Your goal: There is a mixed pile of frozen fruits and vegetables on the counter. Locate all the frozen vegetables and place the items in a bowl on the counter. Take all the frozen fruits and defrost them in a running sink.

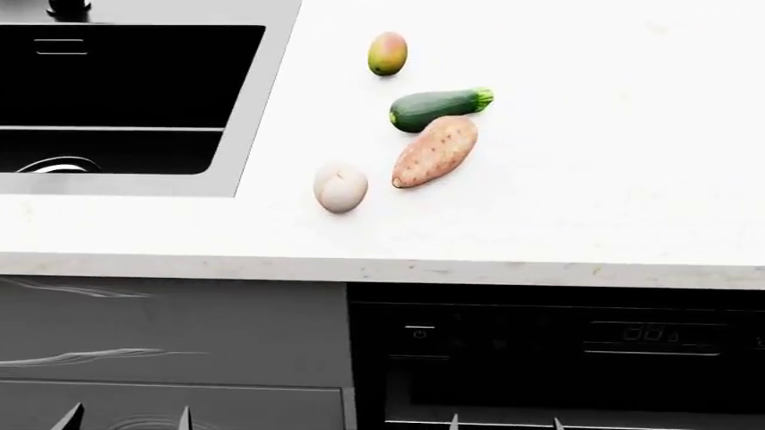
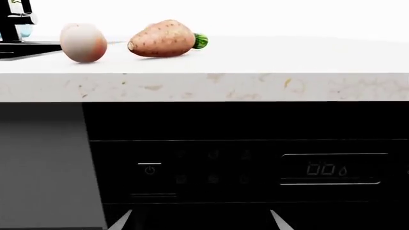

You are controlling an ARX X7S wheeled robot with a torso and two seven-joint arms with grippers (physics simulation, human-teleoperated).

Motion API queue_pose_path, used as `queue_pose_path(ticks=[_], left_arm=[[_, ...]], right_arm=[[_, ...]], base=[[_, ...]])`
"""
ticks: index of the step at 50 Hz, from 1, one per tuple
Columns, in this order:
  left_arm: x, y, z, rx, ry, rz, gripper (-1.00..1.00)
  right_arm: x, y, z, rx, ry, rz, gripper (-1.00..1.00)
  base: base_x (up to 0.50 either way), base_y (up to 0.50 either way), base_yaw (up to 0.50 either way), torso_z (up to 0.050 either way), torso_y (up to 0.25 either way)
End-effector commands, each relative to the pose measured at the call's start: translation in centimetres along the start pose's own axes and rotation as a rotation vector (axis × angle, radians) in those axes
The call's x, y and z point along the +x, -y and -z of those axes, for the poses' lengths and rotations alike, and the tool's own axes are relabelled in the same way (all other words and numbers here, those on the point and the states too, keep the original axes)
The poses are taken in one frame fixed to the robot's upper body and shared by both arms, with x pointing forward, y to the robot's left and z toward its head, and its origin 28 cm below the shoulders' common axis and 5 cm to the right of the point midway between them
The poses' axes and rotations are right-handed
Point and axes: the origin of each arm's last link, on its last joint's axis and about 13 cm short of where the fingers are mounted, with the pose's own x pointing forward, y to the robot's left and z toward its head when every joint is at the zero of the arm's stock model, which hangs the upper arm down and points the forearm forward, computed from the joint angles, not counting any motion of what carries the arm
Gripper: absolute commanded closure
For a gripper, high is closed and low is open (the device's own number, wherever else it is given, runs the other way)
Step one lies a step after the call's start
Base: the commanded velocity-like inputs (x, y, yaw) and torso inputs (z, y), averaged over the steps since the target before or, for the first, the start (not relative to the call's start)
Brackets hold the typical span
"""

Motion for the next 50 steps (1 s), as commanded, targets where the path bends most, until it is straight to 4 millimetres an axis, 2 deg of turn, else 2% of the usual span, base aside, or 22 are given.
queue_pose_path(ticks=[1,14,50], left_arm=[[-0.01,-0.04,0.07,0.011,-0.003,0.0,-1.0],[-0.06,-0.05,-0.02,0.014,0.017,0.003,-1.0],[-0.04,0.01,-0.1,0.028,0.039,0.014,-1.0]], right_arm=[[-0.02,-0.08,0.05,-0.002,-0.005,0.001,-1.0],[0.0,-0.07,0.0,-0.003,-0.007,0.007,-1.0],[0.0,-0.08,-0.04,-0.01,-0.006,0.013,-1.0]], base=[[0.0,0.0,0.0,0.0,0.0],[0.0,0.0,0.0,0.0,0.0],[0.0,0.0,0.0,0.05,0.0]])
